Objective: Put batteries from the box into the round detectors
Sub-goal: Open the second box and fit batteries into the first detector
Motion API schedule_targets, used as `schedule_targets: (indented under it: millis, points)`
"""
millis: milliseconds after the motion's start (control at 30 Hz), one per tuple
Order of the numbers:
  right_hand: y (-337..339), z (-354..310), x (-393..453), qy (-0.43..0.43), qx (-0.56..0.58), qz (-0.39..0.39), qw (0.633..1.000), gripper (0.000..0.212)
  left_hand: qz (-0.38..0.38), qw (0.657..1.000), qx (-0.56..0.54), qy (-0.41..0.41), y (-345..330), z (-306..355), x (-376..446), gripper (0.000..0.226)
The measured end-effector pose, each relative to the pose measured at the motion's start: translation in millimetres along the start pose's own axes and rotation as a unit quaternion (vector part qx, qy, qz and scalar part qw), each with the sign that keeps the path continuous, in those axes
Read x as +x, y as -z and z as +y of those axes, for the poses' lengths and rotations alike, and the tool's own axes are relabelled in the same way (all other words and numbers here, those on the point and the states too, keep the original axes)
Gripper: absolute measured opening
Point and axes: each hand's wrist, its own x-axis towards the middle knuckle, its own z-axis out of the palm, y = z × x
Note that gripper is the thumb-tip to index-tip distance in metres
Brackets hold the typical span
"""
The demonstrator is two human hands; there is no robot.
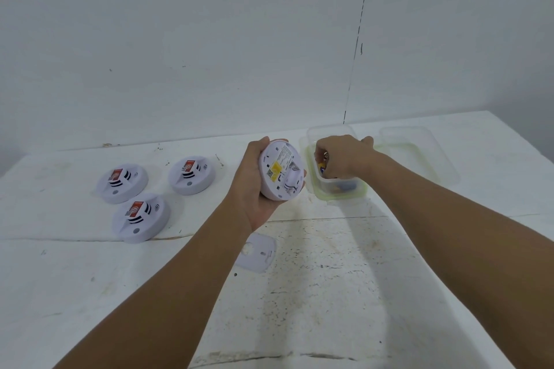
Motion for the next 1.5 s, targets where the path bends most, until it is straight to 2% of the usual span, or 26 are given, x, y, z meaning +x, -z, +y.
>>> schedule_targets:
  millis: [200, 300, 433, 567, 633, 667, 833, 967, 1333, 1500]
  points:
    - [-2, 1, -7, -0.006, 0.052, 0.035, 0.998, 0.023, -0.009, 1.0, -0.015, -0.001, 8, 0, -1, 0.036]
    - [-2, 0, -9, -0.02, 0.122, 0.104, 0.987, 0.02, -0.012, 1.0, -0.026, 0.0, 14, 0, 1, 0.037]
    - [7, -11, -21, -0.017, 0.234, 0.232, 0.944, 0.017, -0.008, 0.999, -0.044, -0.002, 22, 0, 1, 0.037]
    - [22, -36, -45, 0.036, 0.414, 0.278, 0.866, 0.022, -0.017, 0.998, -0.065, -0.003, 29, -3, -3, 0.04]
    - [25, -51, -62, 0.065, 0.483, 0.262, 0.833, 0.024, -0.023, 0.997, -0.079, -0.006, 33, -3, -8, 0.042]
    - [24, -58, -69, 0.075, 0.495, 0.248, 0.829, 0.024, -0.027, 0.996, -0.086, -0.008, 36, -4, -10, 0.043]
    - [-11, -80, -84, 0.09, 0.486, 0.177, 0.851, 0.017, -0.037, 0.993, -0.113, -0.007, 46, -3, -24, 0.043]
    - [-35, -86, -88, 0.071, 0.5, 0.133, 0.853, 0.016, -0.041, 0.991, -0.126, -0.011, 52, -2, -35, 0.044]
    - [-58, -105, -109, 0.065, 0.506, 0.127, 0.851, 0.024, -0.041, 0.987, -0.156, -0.027, 70, -6, -68, 0.042]
    - [-60, -115, -117, 0.105, 0.498, 0.128, 0.851, 0.027, -0.044, 0.987, -0.149, -0.037, 77, 6, -76, 0.038]
